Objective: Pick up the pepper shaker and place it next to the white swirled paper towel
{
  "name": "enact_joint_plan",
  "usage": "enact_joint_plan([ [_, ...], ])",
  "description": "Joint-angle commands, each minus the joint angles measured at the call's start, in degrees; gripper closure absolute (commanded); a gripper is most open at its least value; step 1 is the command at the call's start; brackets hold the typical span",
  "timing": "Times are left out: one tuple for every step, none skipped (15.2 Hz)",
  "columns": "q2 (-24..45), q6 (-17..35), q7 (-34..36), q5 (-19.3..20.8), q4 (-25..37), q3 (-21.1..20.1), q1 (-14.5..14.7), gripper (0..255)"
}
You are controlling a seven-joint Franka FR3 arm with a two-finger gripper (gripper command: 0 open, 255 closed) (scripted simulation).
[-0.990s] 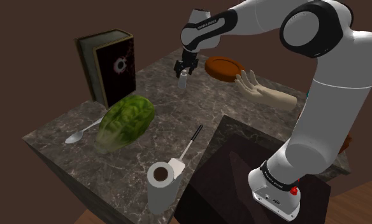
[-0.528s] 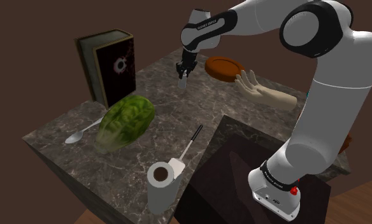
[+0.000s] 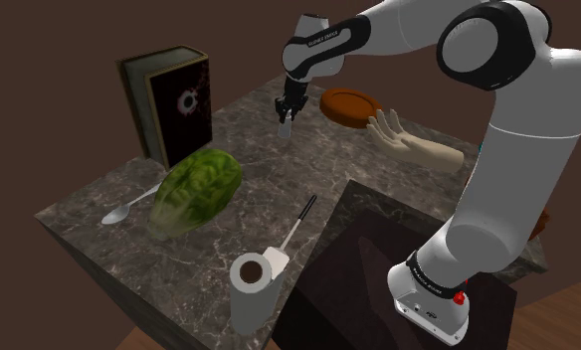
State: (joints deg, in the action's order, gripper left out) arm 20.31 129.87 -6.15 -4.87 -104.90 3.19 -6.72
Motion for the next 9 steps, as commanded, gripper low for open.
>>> enact_joint_plan([
  [-0.36,-0.63,0.05,0.05,0.25,0.02,0.01,255],
  [-0.72,-1.28,0.11,0.11,0.53,0.04,0.02,255],
  [-1.07,-1.93,0.17,0.17,0.83,0.06,0.03,255],
  [-1.40,-2.59,0.22,0.22,1.17,0.08,0.04,255],
  [-1.72,-3.25,0.28,0.27,1.51,0.10,0.05,255],
  [-2.04,-3.91,0.34,0.32,1.85,0.12,0.05,255],
  [-2.35,-4.57,0.39,0.37,2.21,0.13,0.06,255],
  [-2.65,-5.24,0.45,0.42,2.58,0.15,0.07,255],
  [-2.94,-5.92,0.50,0.47,2.97,0.17,0.07,255],
])
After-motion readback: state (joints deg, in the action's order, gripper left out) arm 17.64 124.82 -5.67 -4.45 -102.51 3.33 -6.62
